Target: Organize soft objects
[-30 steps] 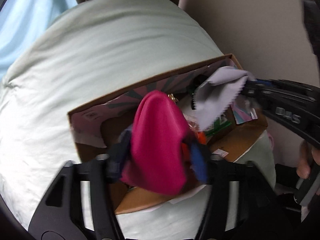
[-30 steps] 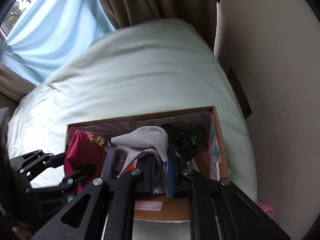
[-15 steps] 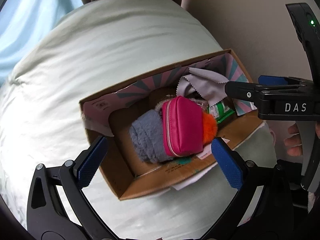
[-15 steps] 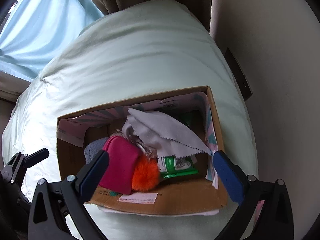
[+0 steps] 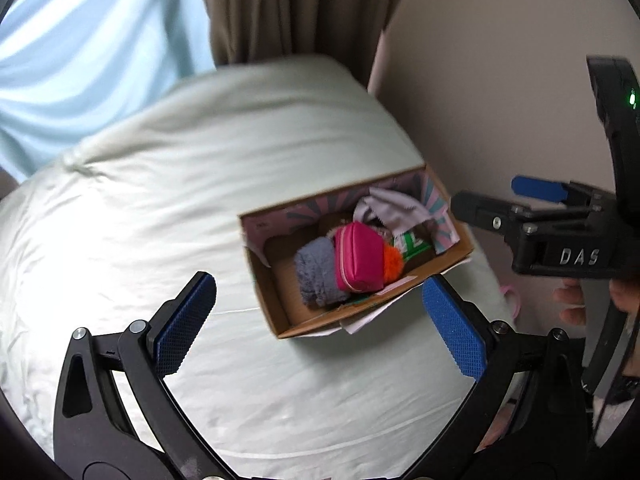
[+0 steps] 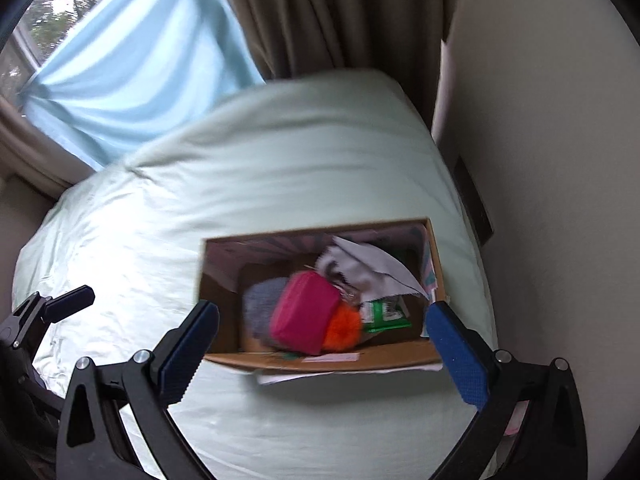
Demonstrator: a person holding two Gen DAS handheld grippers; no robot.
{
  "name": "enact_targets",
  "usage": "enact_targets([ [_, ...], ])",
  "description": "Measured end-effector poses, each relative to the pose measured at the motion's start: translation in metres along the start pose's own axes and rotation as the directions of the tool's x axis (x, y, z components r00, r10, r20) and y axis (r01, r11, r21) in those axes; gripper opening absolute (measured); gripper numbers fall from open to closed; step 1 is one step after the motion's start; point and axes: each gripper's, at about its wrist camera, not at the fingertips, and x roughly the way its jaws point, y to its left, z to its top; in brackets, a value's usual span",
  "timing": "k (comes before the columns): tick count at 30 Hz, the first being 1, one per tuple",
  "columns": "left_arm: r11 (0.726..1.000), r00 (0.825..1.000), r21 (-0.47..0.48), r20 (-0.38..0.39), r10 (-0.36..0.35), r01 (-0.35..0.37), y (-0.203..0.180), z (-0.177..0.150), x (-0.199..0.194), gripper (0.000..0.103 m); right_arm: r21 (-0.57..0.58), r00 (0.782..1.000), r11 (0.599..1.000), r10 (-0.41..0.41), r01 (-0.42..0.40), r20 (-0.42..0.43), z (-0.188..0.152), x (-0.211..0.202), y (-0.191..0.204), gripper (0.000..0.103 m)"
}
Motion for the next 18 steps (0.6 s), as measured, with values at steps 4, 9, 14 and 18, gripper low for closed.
enact_targets([
  [4, 0.998, 0.994, -0.046, 0.098, 0.039, -0.035, 0.022, -0.008, -0.065, 0.103, -0.028, 0.997, 0.999, 0.026, -0.024, 0.079, -0.006, -0.050, 0.036, 0.103],
  [9, 0.988, 0.978, -0.149, 0.199, 0.063, -0.033, 0.059, -0.027, -0.145, 0.103, -0.133, 0.980, 0.991, 0.047, -0.022, 0.194, -0.017, -0.118, 0.094, 0.103],
  [14, 0.978, 0.934, -0.185, 0.323, 0.149, -0.092, 0.083, -0.053, -0.213, 0.103, -0.171, 0.953, 0.985, 0.073, -0.023, 0.294, -0.035, -0.170, 0.142, 0.103],
  [18, 0.969, 0.888, -0.216, 0.412, 0.204, -0.122, 0.099, -0.076, -0.257, 0.103, -0.182, 0.930, 0.983, 0.061, 0.006, 0.363, -0.048, -0.200, 0.171, 0.103],
])
